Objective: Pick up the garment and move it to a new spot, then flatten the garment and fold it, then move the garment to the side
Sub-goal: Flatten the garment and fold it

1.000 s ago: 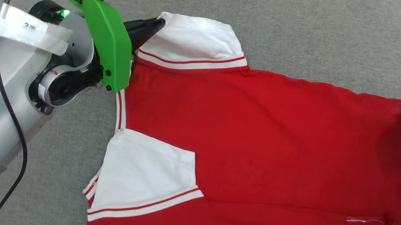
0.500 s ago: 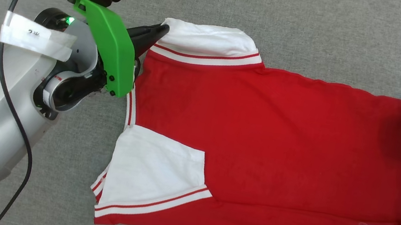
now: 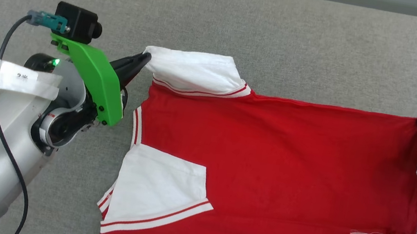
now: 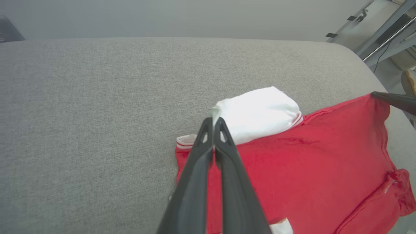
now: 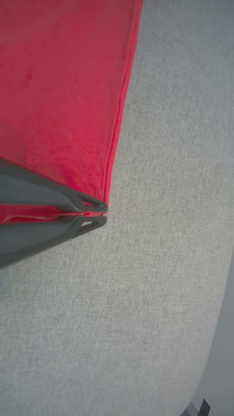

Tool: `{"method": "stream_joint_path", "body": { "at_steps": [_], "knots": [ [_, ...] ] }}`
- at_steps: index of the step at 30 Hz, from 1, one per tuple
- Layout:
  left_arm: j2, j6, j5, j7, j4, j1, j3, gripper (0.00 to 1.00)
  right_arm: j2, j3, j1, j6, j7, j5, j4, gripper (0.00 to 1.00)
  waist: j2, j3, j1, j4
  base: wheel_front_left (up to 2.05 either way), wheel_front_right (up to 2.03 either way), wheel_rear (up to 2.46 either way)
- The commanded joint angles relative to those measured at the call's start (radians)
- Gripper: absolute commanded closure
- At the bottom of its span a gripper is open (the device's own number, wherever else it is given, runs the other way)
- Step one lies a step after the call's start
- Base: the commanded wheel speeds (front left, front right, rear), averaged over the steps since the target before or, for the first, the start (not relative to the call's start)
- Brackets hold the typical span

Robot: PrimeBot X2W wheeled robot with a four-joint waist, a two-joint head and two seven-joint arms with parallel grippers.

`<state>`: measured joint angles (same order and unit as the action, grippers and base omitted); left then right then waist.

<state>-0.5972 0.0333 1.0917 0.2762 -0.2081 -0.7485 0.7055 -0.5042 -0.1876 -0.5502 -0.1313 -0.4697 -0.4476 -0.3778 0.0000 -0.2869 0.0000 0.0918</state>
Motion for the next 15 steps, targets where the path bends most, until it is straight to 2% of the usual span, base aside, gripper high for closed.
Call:
{"method": "stream_joint_path", "body": {
  "at_steps": [1,9,14,15],
  "knots": [
    [-0.005,-0.01,0.004,-0.01,0.006,0.03,-0.004,1.0,0.008,0.009,0.025,0.001,0.027,-0.012,-0.003,1.0,0.0,0.054,0.0,-0.005,0.0,0.0,0.0],
    [-0.04,-0.046,0.02,-0.027,0.075,0.15,0.006,1.0,0.009,0.028,0.134,0.001,0.136,-0.057,0.012,1.0,0.0,0.13,0.0,0.004,0.0,0.0,0.0],
    [-0.06,-0.08,0.033,-0.042,0.128,0.242,0.014,1.0,0.003,0.034,0.219,0.001,0.197,-0.058,0.042,1.0,0.0,0.155,0.0,0.012,0.0,0.0,0.0],
    [-0.072,-0.097,0.043,-0.054,0.154,0.298,0.017,1.0,0.002,0.045,0.265,0.001,0.224,-0.07,0.065,1.0,0.0,0.163,0.0,0.014,0.0,0.0,0.0]
  ]
}}
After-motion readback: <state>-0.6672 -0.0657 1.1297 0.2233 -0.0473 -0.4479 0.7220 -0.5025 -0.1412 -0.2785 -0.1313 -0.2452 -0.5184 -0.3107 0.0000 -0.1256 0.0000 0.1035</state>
